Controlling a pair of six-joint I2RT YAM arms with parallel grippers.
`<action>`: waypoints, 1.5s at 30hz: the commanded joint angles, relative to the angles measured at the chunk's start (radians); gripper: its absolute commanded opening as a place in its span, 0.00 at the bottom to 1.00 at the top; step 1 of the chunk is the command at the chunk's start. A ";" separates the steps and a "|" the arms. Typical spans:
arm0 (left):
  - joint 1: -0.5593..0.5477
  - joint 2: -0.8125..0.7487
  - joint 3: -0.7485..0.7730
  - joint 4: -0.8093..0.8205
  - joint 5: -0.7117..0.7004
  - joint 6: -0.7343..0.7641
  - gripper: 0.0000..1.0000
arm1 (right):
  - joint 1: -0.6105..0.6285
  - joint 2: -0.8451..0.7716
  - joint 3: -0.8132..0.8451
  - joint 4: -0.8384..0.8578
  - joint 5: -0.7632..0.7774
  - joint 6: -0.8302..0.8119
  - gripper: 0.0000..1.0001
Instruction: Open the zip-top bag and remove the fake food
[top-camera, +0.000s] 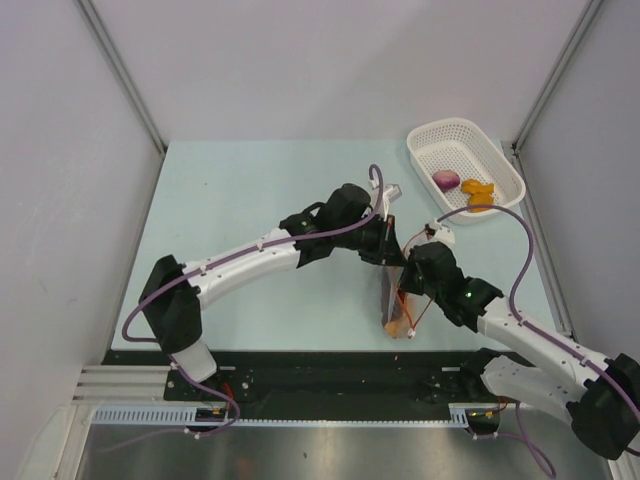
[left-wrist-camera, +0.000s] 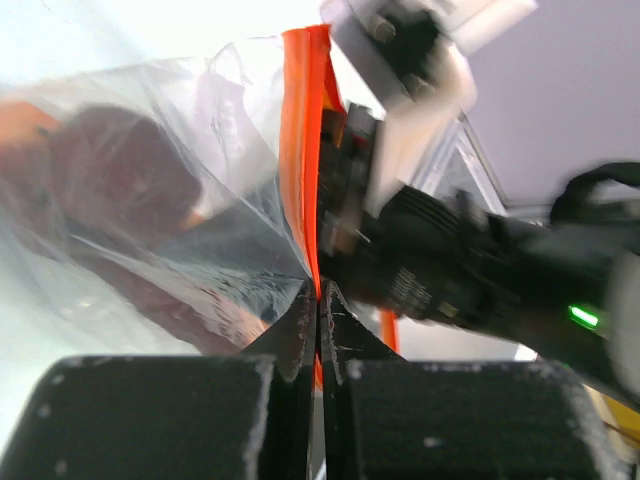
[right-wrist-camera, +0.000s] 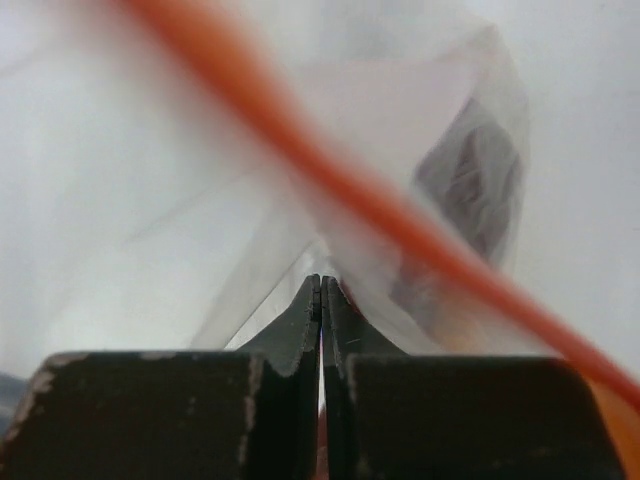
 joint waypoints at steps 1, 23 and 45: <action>-0.020 -0.074 -0.001 0.050 0.046 -0.027 0.00 | -0.051 0.049 -0.041 0.066 0.110 0.034 0.01; -0.027 -0.002 0.066 -0.057 0.099 0.019 0.00 | -0.171 0.080 -0.041 0.091 -0.019 -0.023 0.87; -0.034 0.026 0.119 -0.143 0.083 0.082 0.00 | -0.197 0.204 -0.191 0.701 -0.501 -0.049 1.00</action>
